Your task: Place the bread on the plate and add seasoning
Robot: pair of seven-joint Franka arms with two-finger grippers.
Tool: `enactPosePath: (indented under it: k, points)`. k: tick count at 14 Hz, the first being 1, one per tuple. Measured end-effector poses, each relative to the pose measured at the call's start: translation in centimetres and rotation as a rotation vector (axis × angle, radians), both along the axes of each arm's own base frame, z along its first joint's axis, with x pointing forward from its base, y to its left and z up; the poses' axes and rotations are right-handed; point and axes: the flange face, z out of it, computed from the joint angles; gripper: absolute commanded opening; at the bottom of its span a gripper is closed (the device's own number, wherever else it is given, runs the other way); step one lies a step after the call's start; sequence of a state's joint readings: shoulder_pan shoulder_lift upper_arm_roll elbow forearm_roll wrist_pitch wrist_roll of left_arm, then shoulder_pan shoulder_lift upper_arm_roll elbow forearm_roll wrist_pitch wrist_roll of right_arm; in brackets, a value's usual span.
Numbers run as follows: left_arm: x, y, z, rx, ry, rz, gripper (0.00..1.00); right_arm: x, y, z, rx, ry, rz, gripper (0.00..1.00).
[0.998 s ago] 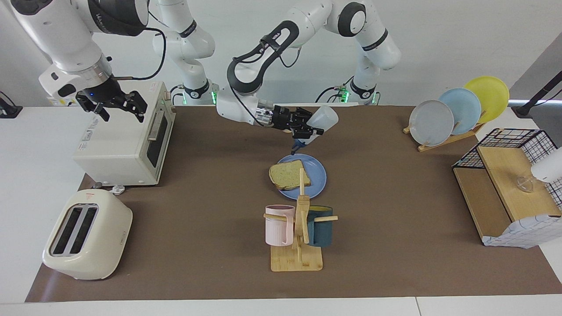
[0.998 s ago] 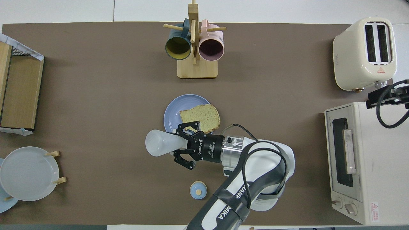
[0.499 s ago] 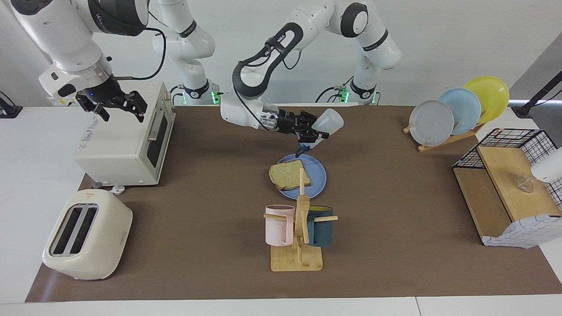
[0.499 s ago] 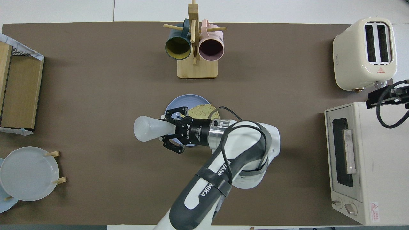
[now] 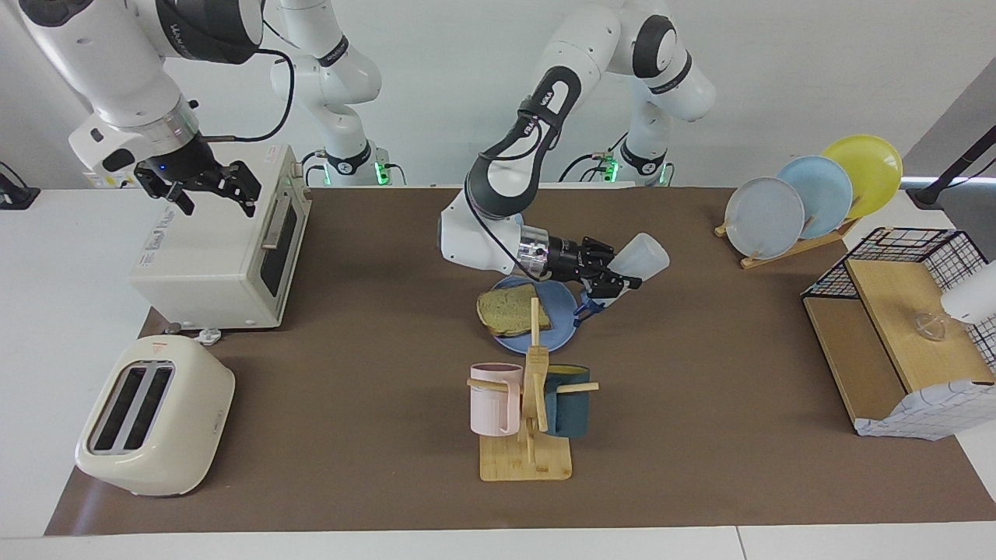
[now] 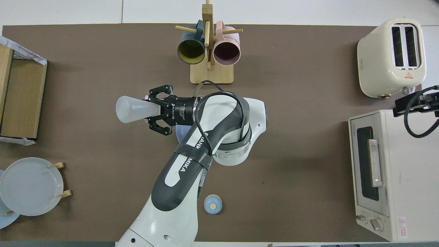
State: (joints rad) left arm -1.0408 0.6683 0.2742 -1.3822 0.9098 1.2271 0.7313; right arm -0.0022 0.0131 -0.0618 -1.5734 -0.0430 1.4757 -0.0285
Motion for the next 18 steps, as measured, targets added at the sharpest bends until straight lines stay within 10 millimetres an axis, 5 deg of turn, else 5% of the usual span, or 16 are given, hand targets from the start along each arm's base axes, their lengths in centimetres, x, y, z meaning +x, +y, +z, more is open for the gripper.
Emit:
enactPosePath:
  k: [5,8,11,15,18]
  points:
    - [-7.7,-6.6,-0.7,-0.004,0.055,-0.075,0.00,0.0,0.0,0.0,0.000,0.000,0.000,1.00]
    - [-10.2,-8.2,-0.7,0.003,0.069,-0.089,0.00,0.0,0.0,0.0,0.000,0.000,0.000,1.00]
    - [-8.6,-6.6,1.6,-0.029,0.048,-0.052,0.00,0.0,0.0,0.0,0.000,0.000,0.000,1.00]
    - [-6.4,-2.0,8.6,-0.155,0.029,0.026,0.00,0.0,0.0,0.0,0.000,0.000,0.000,1.00]
    - [-4.6,3.1,15.2,-0.298,0.003,0.096,0.00,0.0,0.0,0.0,0.000,0.000,0.000,1.00]
